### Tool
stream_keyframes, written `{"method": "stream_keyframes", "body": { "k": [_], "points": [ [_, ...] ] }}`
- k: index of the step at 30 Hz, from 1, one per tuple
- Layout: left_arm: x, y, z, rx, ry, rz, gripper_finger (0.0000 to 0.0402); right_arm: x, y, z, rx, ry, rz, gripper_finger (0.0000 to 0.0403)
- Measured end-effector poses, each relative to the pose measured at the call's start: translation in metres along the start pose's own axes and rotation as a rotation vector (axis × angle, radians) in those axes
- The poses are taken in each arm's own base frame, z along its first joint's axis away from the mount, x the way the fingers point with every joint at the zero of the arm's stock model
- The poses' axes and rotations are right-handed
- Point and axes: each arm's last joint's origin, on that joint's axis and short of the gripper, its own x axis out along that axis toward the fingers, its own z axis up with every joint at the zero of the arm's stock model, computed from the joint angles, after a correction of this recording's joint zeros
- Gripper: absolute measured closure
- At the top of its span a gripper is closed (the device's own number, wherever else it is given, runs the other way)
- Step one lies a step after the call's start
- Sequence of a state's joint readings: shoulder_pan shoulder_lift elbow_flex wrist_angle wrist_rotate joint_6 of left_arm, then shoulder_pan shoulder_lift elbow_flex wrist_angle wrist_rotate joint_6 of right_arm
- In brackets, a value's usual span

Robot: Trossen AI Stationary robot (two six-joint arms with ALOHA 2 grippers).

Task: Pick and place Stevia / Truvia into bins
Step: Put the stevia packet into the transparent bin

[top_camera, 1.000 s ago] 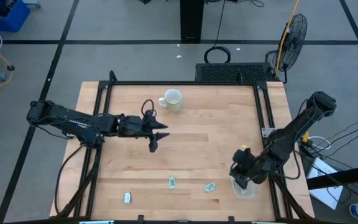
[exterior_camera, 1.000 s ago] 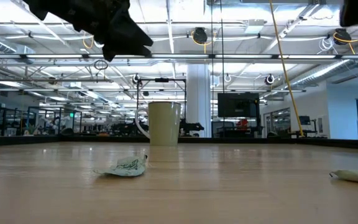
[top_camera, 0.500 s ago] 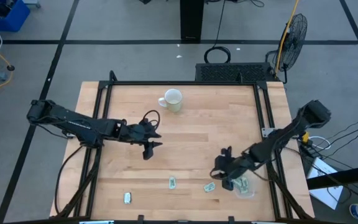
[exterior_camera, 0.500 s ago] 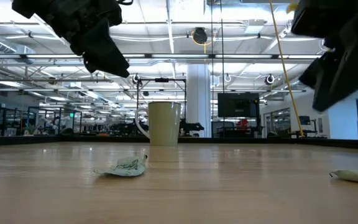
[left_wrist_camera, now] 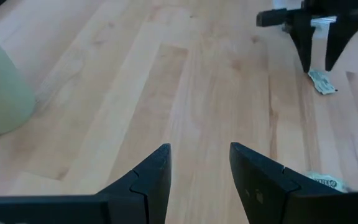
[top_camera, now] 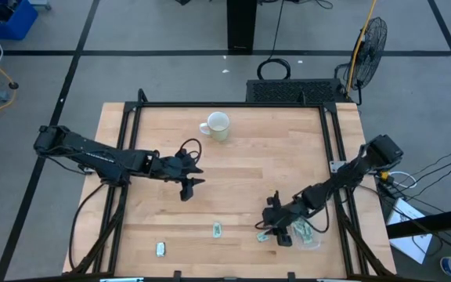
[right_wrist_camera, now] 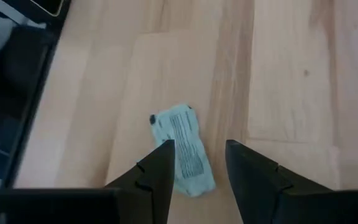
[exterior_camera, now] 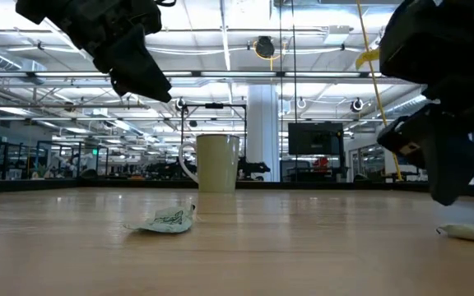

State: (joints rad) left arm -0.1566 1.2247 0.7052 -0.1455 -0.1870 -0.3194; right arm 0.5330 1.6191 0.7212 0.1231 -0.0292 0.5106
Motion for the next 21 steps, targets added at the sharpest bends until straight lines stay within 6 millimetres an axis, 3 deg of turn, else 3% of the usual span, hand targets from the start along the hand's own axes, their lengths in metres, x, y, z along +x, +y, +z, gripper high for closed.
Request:
{"method": "stream_keyframes", "body": {
  "k": [4, 13, 21],
  "points": [
    [0.0, 0.0002, 0.0, -0.001, -0.002, 0.006, 0.0231, 0.0089, -0.0005, -0.0063, -0.033, 0.03, -0.013, 0.0268],
    [0.0, 0.0001, 0.0002, -0.006, -0.003, 0.006, 0.0231, 0.008, -0.001, -0.0082, -0.067, 0.053, -0.021, 0.0274],
    [0.0, 0.0001, 0.0001, -0.009, -0.003, 0.006, 0.0231, 0.0097, 0.0004, -0.0114, -0.087, 0.067, -0.029, 0.0316]
  ]
}}
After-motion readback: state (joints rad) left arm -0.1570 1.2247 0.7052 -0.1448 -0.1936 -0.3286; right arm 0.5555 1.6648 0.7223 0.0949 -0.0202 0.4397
